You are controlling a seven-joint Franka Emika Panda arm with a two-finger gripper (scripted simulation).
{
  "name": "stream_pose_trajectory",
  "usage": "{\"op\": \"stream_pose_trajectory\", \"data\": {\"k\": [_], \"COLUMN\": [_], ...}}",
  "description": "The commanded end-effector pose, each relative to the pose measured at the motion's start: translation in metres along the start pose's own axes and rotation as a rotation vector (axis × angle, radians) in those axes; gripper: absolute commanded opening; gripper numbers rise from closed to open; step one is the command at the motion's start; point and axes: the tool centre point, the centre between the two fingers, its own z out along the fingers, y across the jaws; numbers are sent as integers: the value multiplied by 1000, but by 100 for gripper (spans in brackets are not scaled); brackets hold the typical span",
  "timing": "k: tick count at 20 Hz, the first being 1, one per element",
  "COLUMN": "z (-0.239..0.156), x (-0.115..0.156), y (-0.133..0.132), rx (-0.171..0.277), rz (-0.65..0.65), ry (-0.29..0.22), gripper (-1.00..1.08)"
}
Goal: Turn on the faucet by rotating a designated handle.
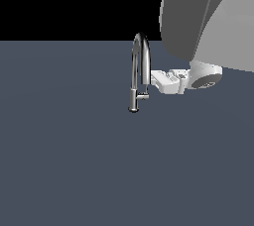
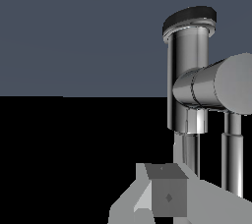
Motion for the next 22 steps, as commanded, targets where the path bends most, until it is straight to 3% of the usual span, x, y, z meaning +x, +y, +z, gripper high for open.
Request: {"op": "stream_pose_trajectory", "data": {"k": [1,22], "z": [0,0], "x": [-1,-8], "y": [2,30], "rx": [0,1], "rz": [0,0], "ry": [0,-1], "gripper": [-100,-100]}}
